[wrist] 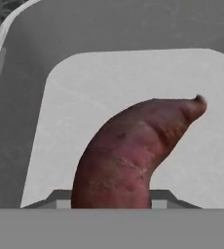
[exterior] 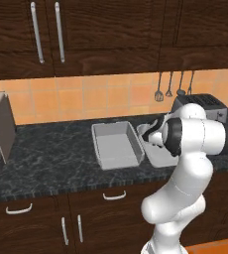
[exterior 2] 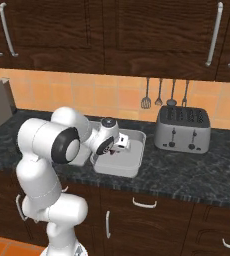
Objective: Place one potato and one steak in each tupperware on the nearby counter, to pack two identical lunches.
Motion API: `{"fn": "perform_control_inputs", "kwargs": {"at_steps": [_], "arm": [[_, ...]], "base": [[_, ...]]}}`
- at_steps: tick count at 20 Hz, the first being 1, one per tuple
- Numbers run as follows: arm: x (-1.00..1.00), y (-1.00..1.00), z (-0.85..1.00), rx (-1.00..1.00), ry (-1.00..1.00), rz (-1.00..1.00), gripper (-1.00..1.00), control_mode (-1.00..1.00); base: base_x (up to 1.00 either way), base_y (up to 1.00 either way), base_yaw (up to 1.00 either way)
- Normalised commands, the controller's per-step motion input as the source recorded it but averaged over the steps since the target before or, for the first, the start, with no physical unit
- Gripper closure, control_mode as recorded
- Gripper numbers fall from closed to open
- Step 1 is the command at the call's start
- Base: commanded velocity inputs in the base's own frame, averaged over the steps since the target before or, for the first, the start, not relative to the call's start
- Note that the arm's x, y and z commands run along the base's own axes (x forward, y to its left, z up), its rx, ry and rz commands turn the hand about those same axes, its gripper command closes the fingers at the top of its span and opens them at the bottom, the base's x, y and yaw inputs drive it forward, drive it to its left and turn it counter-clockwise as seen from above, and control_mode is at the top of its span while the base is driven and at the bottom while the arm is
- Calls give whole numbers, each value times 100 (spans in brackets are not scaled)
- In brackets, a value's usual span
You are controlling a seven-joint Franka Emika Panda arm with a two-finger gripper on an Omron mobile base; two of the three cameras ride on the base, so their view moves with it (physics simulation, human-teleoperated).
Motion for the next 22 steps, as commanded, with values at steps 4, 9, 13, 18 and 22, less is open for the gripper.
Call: {"fn": "perform_control_inputs", "kwargs": {"at_steps": [4,9,13,18,22], "arm": [[-13,1,0,0,-4,0,-100,-100],[-51,0,42,0,-16,-4,-100,-100],[-81,0,97,-4,-4,-9,-100,-100],[-84,1,100,1,8,-14,-100,-100],[-100,13,100,4,1,-10,-100,-100]], "base": [[0,0,0],[0,0,0],[0,0,0],[0,0,0],[0,0,0]]}}
